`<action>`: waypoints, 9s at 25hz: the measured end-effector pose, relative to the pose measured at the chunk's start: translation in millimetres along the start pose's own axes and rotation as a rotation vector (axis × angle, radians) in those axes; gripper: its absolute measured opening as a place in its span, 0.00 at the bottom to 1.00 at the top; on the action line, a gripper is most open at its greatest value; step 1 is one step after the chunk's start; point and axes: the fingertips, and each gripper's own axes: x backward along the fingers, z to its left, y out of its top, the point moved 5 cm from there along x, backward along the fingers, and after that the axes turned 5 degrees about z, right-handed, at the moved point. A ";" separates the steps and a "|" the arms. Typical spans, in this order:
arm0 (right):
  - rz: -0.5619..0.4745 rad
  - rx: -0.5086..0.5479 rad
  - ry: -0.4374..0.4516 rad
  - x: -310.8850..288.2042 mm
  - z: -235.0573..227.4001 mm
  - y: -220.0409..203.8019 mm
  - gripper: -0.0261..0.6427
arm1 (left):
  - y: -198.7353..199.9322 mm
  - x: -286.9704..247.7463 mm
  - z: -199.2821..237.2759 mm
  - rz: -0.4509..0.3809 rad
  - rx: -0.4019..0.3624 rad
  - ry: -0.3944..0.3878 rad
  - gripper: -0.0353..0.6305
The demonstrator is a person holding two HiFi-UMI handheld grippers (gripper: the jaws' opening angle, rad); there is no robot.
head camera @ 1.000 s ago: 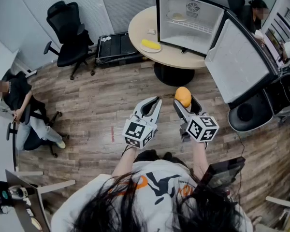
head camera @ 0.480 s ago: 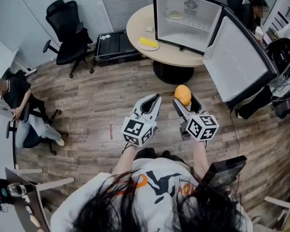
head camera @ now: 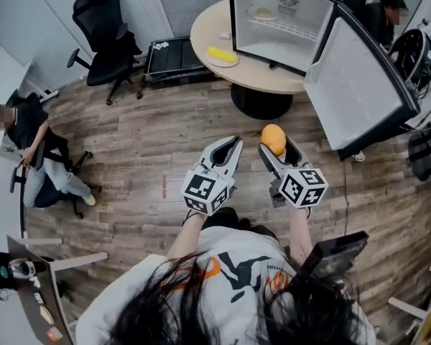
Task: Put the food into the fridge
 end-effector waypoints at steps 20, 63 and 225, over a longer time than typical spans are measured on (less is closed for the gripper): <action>0.031 -0.028 0.020 -100.5 -21.2 25.9 0.59 | 9.9 -54.9 93.3 0.021 -0.008 0.018 0.08; 0.032 -0.137 -0.151 -296.8 -114.5 112.3 0.59 | 36.7 -234.0 265.3 0.114 -0.050 -0.215 0.08; 0.053 0.038 -0.153 -101.2 -10.4 -1.5 0.11 | -34.7 -55.3 81.2 0.192 -0.040 -0.180 0.08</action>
